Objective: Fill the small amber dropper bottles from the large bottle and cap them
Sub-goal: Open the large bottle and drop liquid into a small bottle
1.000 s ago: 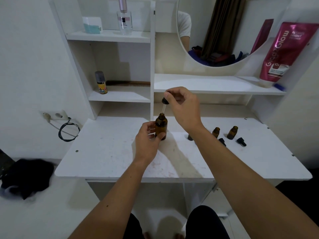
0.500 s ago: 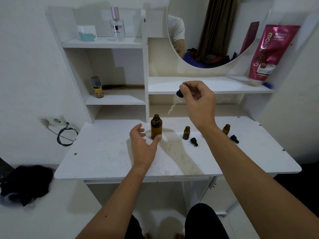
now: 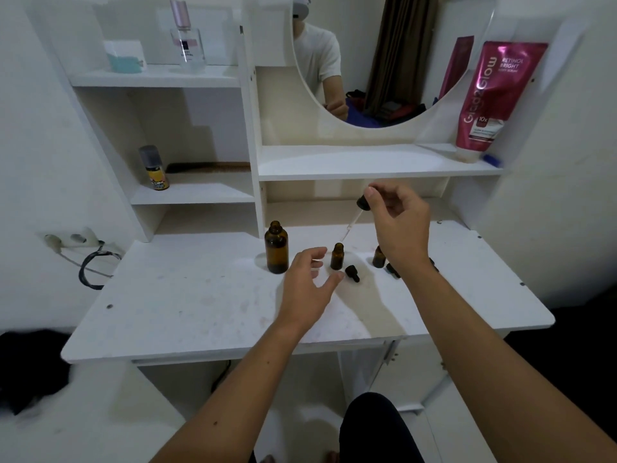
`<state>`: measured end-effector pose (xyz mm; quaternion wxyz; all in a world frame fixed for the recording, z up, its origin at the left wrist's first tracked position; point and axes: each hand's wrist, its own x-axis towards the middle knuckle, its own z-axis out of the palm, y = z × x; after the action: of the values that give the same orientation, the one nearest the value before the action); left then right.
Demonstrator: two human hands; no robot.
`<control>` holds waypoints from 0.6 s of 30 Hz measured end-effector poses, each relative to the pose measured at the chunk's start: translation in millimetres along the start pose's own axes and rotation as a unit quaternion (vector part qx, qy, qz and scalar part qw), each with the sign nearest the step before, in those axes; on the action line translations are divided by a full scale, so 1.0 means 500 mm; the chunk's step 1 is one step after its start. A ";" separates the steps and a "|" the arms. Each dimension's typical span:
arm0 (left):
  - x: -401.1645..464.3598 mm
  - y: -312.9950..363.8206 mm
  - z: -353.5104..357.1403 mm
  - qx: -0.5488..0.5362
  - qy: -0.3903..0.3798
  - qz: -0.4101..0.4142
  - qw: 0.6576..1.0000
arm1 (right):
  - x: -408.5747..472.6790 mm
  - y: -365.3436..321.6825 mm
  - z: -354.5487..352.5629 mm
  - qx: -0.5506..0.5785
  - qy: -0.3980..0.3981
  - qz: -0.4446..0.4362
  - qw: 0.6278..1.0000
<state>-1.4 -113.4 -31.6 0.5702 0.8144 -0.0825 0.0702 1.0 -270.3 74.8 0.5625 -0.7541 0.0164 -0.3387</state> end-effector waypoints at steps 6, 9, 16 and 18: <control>0.041 -0.001 0.026 0.019 0.003 -0.003 1.000 | -0.002 0.026 0.004 0.007 -0.013 0.013 1.000; 0.058 -0.003 0.035 0.022 0.003 -0.010 1.000 | -0.004 0.040 0.012 0.001 -0.022 0.010 1.000; 0.070 -0.010 0.036 0.007 -0.002 0.003 1.000 | -0.002 0.057 0.030 -0.031 -0.045 0.009 0.998; 0.071 -0.012 0.037 0.005 0.000 0.001 1.000 | -0.001 0.059 0.031 -0.047 -0.043 0.004 0.998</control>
<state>34.7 -130.7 -35.9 0.5657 0.8174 -0.0825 0.0712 19.4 -268.1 47.0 0.5276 -0.7935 0.0111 -0.3031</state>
